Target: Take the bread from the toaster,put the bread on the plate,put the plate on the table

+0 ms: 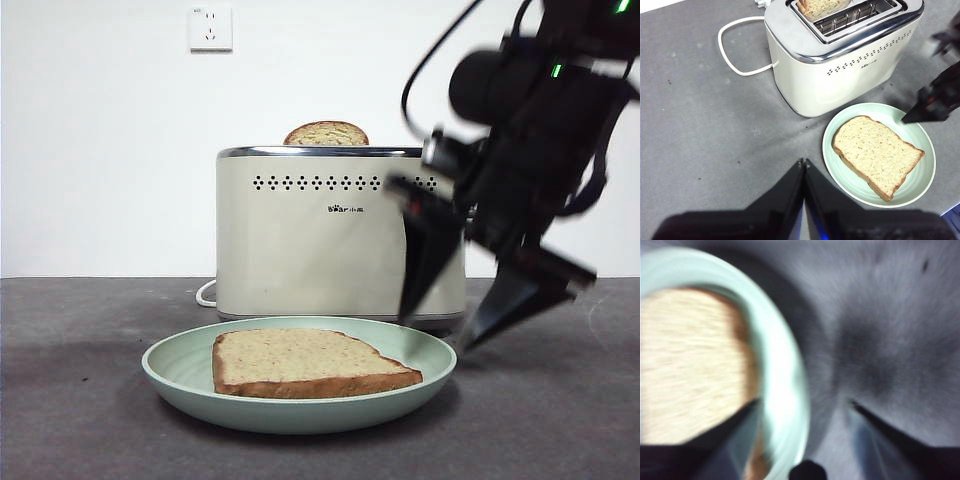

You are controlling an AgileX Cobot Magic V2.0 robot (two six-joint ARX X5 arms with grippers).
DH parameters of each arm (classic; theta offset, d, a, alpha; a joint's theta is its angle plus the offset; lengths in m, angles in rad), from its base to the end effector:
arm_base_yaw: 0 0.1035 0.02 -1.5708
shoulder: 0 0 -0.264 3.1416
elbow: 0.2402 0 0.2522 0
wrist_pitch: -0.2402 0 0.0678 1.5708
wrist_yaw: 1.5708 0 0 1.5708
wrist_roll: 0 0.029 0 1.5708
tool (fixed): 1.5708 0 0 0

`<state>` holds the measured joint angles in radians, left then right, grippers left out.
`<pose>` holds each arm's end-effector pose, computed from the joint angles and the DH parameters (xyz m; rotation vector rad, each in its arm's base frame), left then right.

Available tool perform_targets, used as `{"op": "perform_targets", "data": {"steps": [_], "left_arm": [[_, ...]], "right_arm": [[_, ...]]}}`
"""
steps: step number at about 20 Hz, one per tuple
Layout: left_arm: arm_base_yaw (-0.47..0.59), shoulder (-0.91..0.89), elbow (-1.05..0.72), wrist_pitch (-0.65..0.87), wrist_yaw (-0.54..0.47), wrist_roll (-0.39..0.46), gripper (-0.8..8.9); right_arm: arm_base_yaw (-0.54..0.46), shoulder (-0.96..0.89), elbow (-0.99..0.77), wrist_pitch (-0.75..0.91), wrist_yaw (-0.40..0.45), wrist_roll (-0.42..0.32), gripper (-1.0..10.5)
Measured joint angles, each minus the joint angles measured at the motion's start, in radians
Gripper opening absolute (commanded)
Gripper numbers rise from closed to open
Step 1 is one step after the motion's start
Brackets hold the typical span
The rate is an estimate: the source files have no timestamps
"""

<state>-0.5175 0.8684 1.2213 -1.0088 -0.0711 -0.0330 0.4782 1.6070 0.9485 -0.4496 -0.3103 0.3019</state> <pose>0.1185 -0.0651 0.3870 0.1604 0.6395 -0.4195 0.2646 0.1471 0.1795 0.1607 1.2249 0.5269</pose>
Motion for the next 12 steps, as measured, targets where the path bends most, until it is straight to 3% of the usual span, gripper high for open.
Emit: {"op": "perform_targets", "data": {"steps": [10,12], "left_arm": [[0.000,0.000,0.000,-0.012,0.000,0.000,-0.08],[0.000,0.000,0.000,-0.013,0.000,0.000,-0.08]], "right_arm": [[0.043,-0.563,0.000,-0.444,-0.027,-0.234,3.7],[0.063,-0.655,0.000,-0.493,-0.074,-0.243,2.5]]}}
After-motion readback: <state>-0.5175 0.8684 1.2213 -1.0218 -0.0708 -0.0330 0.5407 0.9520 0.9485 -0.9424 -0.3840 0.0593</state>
